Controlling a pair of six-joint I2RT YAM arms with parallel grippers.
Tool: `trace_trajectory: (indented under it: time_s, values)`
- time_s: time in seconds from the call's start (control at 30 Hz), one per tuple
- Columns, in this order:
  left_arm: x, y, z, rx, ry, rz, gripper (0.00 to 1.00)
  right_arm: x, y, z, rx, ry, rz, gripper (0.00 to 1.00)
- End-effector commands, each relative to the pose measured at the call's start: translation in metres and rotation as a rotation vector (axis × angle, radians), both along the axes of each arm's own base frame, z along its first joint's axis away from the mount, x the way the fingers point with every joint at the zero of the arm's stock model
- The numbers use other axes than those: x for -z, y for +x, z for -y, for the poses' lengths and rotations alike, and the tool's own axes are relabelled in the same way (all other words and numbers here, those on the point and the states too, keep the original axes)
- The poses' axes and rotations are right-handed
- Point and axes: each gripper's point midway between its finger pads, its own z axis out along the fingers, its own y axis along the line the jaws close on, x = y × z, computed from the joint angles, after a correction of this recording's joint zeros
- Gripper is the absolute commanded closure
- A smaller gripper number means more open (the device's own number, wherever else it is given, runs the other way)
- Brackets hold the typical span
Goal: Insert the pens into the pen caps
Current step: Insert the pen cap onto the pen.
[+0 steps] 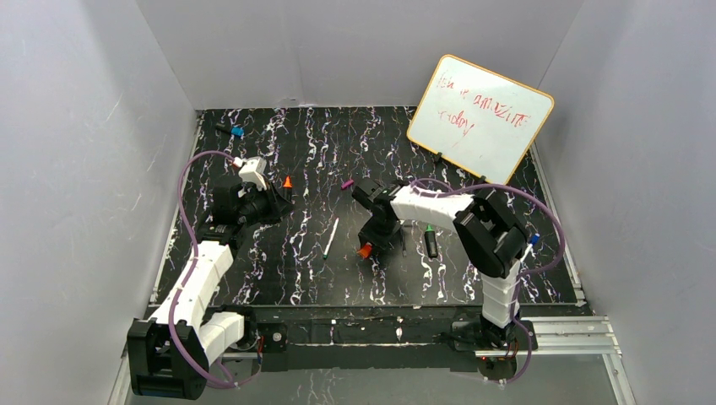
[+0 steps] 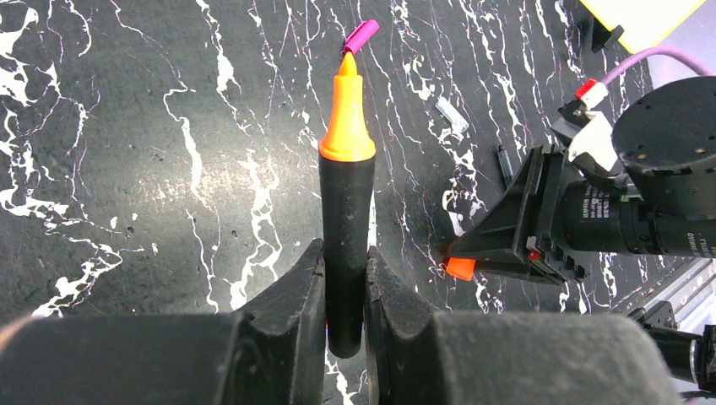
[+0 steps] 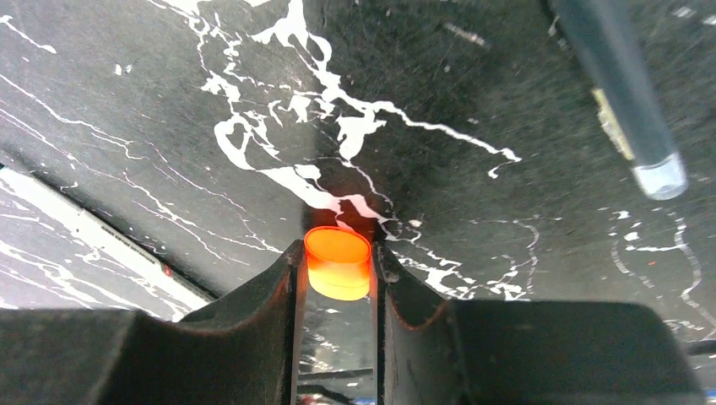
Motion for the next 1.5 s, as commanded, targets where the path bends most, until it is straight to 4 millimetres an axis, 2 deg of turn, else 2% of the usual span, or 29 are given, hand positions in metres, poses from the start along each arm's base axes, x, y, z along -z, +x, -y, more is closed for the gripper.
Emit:
trace_trajectory:
  time_s: [0.0,0.03,0.1,0.2,0.27,0.3,0.33,0.4,0.47,0.57,0.63,0.73,0.8,0.83,0.93,1.0,1.13,1.47]
  values:
    - [-0.010,0.001,0.003,0.021,0.002,0.021,1.00,-0.028,0.028,0.011,-0.064,-0.037,0.213,0.99]
    - [-0.009,0.000,0.005,0.028,-0.001,0.019,1.00,-0.041,0.040,0.015,-0.083,-0.063,0.283,0.99]
    - [-0.010,-0.003,0.010,0.049,-0.013,0.017,1.00,-0.081,0.065,0.017,-0.135,-0.072,0.452,0.99]
    - [-0.020,-0.015,0.030,0.145,-0.085,0.022,1.00,-0.138,0.093,0.019,-0.238,-0.045,0.734,0.99]
    - [-0.028,-0.029,0.046,0.230,-0.146,0.027,1.00,-0.180,0.102,0.017,-0.298,0.023,0.956,0.99]
    - [-0.032,-0.039,0.056,0.287,-0.175,0.025,1.00,-0.210,0.107,0.009,-0.323,0.102,1.094,0.99]
    - [-0.033,-0.048,0.063,0.329,-0.196,0.015,1.00,-0.229,0.105,0.008,-0.375,0.144,1.192,0.99]
    - [-0.034,-0.065,0.076,0.403,-0.234,-0.011,1.00,-0.251,0.099,0.009,-0.455,0.202,1.304,0.99]
    - [-0.031,-0.081,0.085,0.452,-0.251,-0.034,1.00,-0.257,0.090,0.005,-0.584,0.247,1.354,0.99]
    - [-0.029,-0.098,0.095,0.516,-0.229,-0.059,1.00,-0.255,0.070,-0.003,-0.747,0.360,1.394,0.99]
    - [-0.026,-0.105,0.102,0.548,-0.221,-0.069,1.00,-0.251,0.056,-0.008,-0.836,0.440,1.401,0.99]
    - [-0.021,-0.107,0.107,0.565,-0.184,-0.067,1.00,-0.239,0.047,-0.009,-0.875,0.478,1.392,0.99]
    - [-0.020,-0.106,0.105,0.541,-0.130,-0.040,1.00,-0.228,0.047,-0.008,-0.837,0.489,1.361,0.99]
    - [-0.019,-0.100,0.098,0.465,-0.055,0.000,1.00,-0.228,0.045,-0.009,-0.765,0.518,1.343,0.99]
    - [-0.025,-0.089,0.083,0.366,0.032,0.064,1.00,-0.254,0.055,-0.010,-0.579,0.551,1.326,0.99]
    - [-0.028,-0.089,0.082,0.360,0.034,0.083,1.00,-0.259,0.053,-0.014,-0.509,0.589,1.320,0.99]
    - [-0.030,-0.094,0.086,0.396,0.017,0.079,1.00,-0.251,0.044,-0.039,-0.515,0.664,1.296,0.99]
    - [-0.035,-0.100,0.092,0.439,-0.018,0.090,1.00,-0.243,0.040,-0.061,-0.568,0.712,1.281,0.99]
